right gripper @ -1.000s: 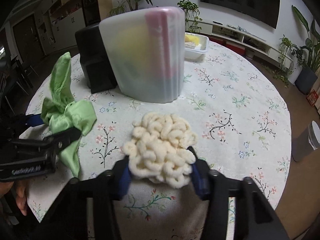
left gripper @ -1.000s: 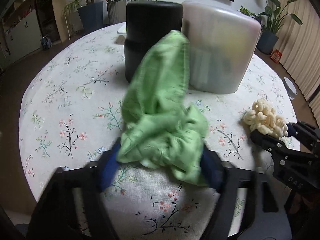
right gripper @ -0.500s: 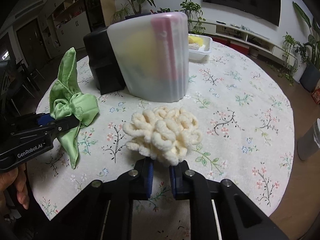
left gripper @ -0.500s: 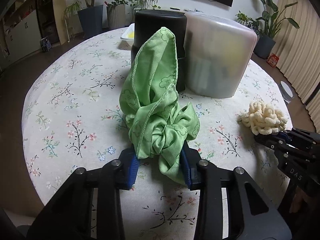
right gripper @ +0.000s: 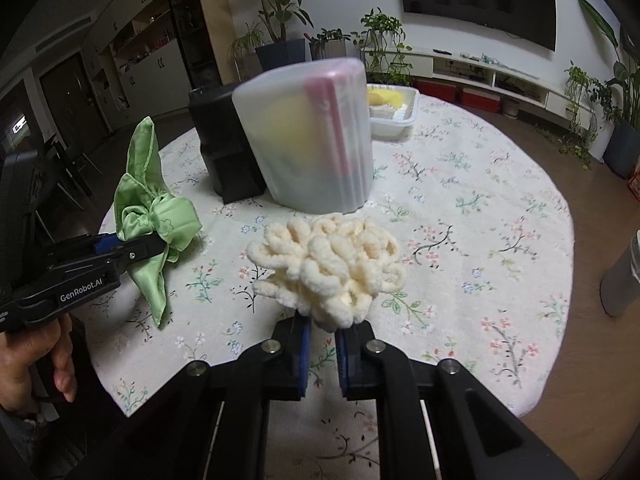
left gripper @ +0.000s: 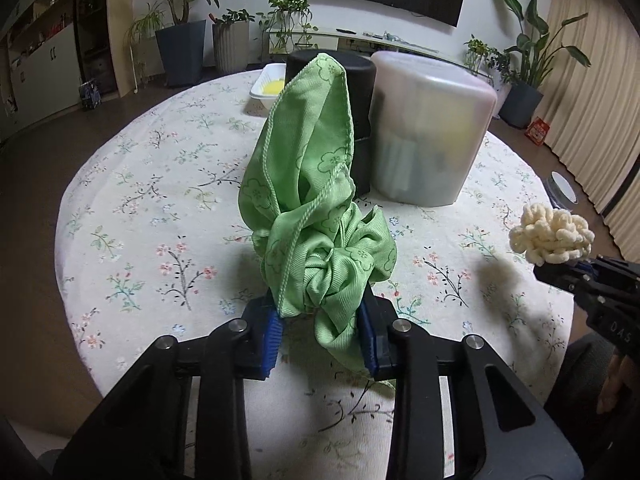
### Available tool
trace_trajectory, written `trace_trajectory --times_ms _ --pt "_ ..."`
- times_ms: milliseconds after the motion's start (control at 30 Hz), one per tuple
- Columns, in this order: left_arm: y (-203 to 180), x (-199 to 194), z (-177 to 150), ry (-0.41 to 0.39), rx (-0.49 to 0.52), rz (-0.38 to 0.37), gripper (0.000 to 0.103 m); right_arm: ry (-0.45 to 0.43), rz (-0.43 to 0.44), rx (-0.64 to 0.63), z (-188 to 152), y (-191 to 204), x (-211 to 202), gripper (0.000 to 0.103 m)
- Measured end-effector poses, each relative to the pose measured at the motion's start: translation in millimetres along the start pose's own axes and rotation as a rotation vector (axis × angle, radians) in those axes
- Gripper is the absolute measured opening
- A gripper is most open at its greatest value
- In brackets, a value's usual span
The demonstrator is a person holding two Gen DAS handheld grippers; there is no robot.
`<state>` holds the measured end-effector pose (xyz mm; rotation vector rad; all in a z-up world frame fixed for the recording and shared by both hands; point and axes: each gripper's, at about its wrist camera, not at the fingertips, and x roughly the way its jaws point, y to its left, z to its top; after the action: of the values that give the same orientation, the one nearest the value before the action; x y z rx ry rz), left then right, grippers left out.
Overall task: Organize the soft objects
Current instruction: 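Lift the green cloth and loopy scrubber and carry both over the white tray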
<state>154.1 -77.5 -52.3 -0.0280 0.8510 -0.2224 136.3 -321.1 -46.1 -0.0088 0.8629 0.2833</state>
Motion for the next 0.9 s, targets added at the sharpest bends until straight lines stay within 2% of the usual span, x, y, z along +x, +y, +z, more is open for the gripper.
trace_trajectory --times_ms 200,400,567,900 --pt "14 -15 -1 -0.006 -0.008 0.006 0.030 -0.020 -0.023 -0.016 6 -2 -19 0.012" --pt "38 -28 10 -0.017 -0.031 0.021 0.030 -0.033 -0.051 -0.008 14 -20 -29 0.012" --pt "64 -33 29 -0.032 -0.048 0.046 0.030 -0.031 -0.091 -0.004 29 -47 -33 0.012" --pt "102 -22 89 -0.050 -0.038 0.091 0.030 -0.055 -0.180 -0.015 89 -106 -31 0.012"
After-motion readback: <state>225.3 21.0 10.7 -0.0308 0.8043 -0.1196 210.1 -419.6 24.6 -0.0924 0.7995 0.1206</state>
